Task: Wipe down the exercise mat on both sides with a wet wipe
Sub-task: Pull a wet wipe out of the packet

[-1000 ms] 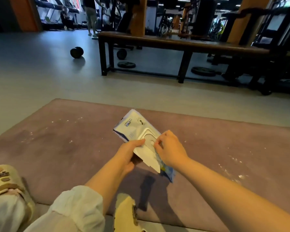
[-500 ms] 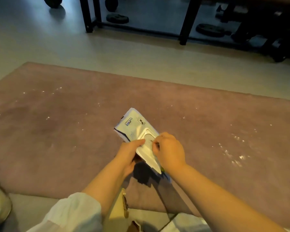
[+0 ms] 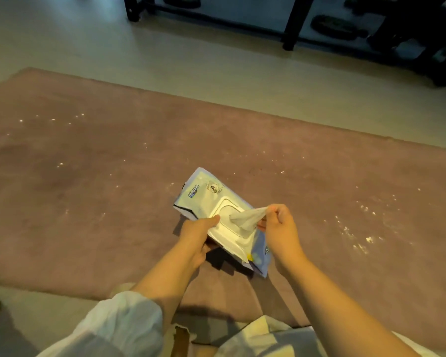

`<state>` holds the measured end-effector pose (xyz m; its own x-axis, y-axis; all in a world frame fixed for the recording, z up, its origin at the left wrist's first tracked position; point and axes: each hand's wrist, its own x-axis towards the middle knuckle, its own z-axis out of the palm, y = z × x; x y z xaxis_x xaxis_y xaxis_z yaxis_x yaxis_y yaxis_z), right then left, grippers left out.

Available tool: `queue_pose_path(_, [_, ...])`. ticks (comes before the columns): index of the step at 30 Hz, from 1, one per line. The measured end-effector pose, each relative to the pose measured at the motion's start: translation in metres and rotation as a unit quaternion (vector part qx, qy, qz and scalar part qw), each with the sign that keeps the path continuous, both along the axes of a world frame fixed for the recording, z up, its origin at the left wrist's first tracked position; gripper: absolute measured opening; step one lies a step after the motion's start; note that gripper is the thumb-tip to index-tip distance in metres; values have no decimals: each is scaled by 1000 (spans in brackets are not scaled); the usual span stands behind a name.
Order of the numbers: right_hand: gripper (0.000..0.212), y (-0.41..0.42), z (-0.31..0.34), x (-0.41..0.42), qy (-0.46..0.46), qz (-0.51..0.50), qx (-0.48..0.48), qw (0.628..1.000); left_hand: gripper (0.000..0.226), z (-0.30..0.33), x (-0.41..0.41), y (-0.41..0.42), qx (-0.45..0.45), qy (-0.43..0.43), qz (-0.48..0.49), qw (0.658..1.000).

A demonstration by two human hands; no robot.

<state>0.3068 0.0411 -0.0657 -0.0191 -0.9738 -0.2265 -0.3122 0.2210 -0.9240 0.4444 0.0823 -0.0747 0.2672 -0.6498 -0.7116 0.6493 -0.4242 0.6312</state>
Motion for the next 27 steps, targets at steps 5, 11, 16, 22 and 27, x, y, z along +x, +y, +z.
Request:
queue_pose_path(5, [24,-2,6,-22,-15,-97,-24,995,20,-1,-26,-6,7,8,-42,999])
queue_pose_path(11, [18,19,14,-18,89,4,-136,987,31,-14,-55,-10,50,-65,-51,995])
queue_pose_path(16, [18,29,14,-17,67,-62,-155,984,33,-21,-53,-8,78,-76,-48,993])
queue_pose_path(22, [14,-7,40,-54,59,-186,-181,964,23,-25,-29,8,55,-31,-45,997])
queue_pose_path(27, [11,-13,43,-73,68,-249,-171,951,9,-15,-20,17,-9,32,-44,998])
